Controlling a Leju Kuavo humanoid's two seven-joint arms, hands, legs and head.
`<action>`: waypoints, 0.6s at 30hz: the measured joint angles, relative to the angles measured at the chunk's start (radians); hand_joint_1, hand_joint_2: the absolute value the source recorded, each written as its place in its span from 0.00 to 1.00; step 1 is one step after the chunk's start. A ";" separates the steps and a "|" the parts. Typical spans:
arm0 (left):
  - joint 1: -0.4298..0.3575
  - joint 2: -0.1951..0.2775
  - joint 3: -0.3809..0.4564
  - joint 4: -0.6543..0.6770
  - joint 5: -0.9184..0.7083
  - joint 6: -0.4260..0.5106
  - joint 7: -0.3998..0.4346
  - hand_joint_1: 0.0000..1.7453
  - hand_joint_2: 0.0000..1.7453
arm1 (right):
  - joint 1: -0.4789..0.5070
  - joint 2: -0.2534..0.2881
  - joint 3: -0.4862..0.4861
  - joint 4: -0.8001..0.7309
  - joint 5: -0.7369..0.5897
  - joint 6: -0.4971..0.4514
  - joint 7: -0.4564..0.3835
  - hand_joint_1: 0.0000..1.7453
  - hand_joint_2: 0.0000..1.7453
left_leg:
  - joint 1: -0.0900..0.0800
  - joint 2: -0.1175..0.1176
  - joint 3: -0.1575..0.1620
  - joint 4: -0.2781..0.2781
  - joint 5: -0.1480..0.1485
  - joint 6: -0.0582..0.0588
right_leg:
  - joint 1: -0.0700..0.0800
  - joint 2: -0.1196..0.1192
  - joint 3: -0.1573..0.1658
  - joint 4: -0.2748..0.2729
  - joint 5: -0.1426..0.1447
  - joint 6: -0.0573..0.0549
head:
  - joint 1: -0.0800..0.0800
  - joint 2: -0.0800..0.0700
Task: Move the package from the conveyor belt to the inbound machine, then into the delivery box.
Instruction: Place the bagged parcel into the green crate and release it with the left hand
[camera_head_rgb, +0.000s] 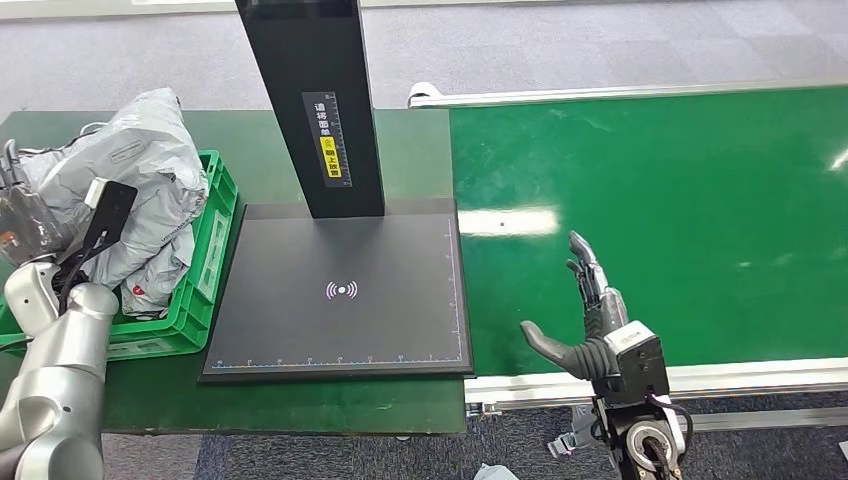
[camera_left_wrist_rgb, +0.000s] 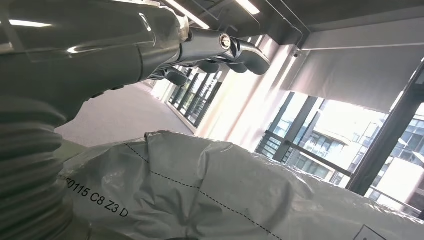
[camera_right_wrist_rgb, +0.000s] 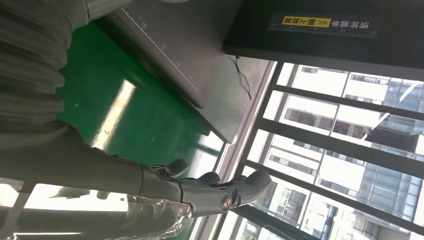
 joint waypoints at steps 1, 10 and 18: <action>0.000 -0.001 0.001 0.000 -0.001 0.000 0.000 0.00 1.00 | 0.000 0.000 -0.001 0.000 0.000 0.000 0.001 0.00 1.00 | 0.000 0.000 0.000 0.000 0.000 0.000 | 0.000 0.000 0.000 0.000 0.000 0.000 | 0.000 0.000; 0.001 -0.007 0.006 -0.002 0.056 -0.009 -0.034 0.00 1.00 | 0.001 -0.001 -0.004 0.000 -0.002 0.000 0.004 0.00 1.00 | 0.000 0.000 0.000 0.000 0.000 0.000 | 0.000 0.000 0.000 0.000 0.000 0.000 | 0.000 0.000; 0.070 -0.038 -0.084 -0.176 0.080 -0.022 0.003 0.00 1.00 | 0.015 0.000 -0.013 0.000 -0.001 0.000 0.004 0.00 1.00 | 0.000 0.000 0.000 0.000 0.000 0.000 | 0.000 0.000 0.000 0.000 0.000 0.000 | 0.000 0.000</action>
